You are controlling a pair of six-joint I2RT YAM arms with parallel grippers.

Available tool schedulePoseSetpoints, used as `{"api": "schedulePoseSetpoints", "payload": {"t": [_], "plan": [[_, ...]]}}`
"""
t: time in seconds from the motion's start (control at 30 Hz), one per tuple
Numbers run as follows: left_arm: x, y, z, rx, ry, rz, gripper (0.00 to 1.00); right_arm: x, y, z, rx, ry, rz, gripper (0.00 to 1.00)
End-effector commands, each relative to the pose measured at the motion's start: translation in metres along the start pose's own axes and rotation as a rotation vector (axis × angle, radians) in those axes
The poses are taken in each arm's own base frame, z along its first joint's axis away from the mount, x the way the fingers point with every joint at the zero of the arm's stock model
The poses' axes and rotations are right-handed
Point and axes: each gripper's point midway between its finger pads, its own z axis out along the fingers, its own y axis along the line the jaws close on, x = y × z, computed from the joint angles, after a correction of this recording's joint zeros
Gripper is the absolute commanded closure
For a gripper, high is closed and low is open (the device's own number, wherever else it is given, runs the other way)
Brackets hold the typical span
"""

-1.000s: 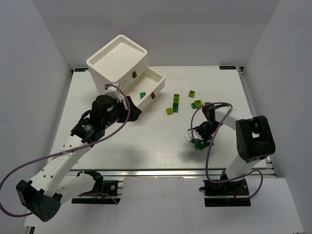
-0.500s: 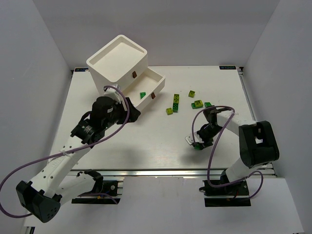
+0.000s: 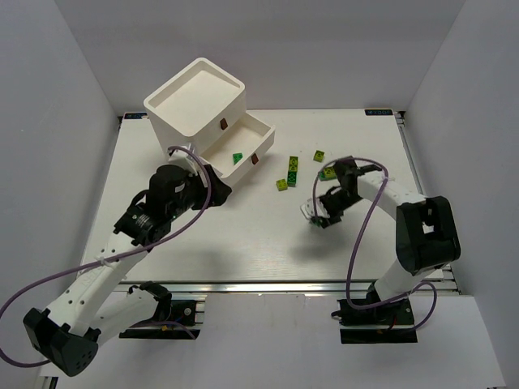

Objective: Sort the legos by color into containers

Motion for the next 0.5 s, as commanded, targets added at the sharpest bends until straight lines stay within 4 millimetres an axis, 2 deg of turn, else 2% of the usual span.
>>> {"api": "schedulePoseSetpoints", "payload": {"t": [0.0,0.03,0.1,0.17,0.23,0.27,0.33,0.4,0.43,0.47], "plan": [[-0.008,0.002,-0.012,-0.008,-0.049,-0.016,0.21,-0.035,-0.092,-0.031,0.232,-0.109,0.02,0.94],[-0.007,0.003,-0.013,-0.012,-0.052,-0.017,0.21,-0.044,-0.103,-0.035,0.254,-0.138,0.118,0.94],[-0.01,0.003,-0.016,-0.012,-0.065,-0.022,0.21,-0.062,-0.144,-0.051,0.358,-0.173,0.121,0.95],[-0.012,0.003,-0.018,-0.014,-0.074,-0.026,0.21,-0.077,-0.165,-0.057,0.412,-0.211,0.225,0.96],[-0.012,0.004,-0.02,-0.021,-0.077,-0.028,0.21,-0.099,-0.202,-0.069,0.505,-0.243,0.213,0.96],[-0.013,0.004,-0.021,-0.02,-0.081,-0.028,0.21,-0.103,-0.213,-0.072,0.53,-0.246,0.232,0.96],[-0.014,0.004,-0.023,-0.022,-0.084,-0.027,0.21,-0.121,-0.246,-0.081,0.598,-0.296,0.282,0.96],[-0.015,0.004,-0.024,-0.019,-0.088,-0.028,0.21,-0.126,-0.277,-0.089,0.654,-0.323,0.356,0.95],[-0.016,0.003,-0.024,-0.019,-0.091,-0.029,0.21,-0.139,-0.292,-0.087,0.684,-0.351,0.345,0.95],[-0.016,0.003,-0.024,-0.019,-0.091,-0.03,0.21,-0.128,-0.305,-0.077,0.704,-0.339,0.403,0.94]]}}
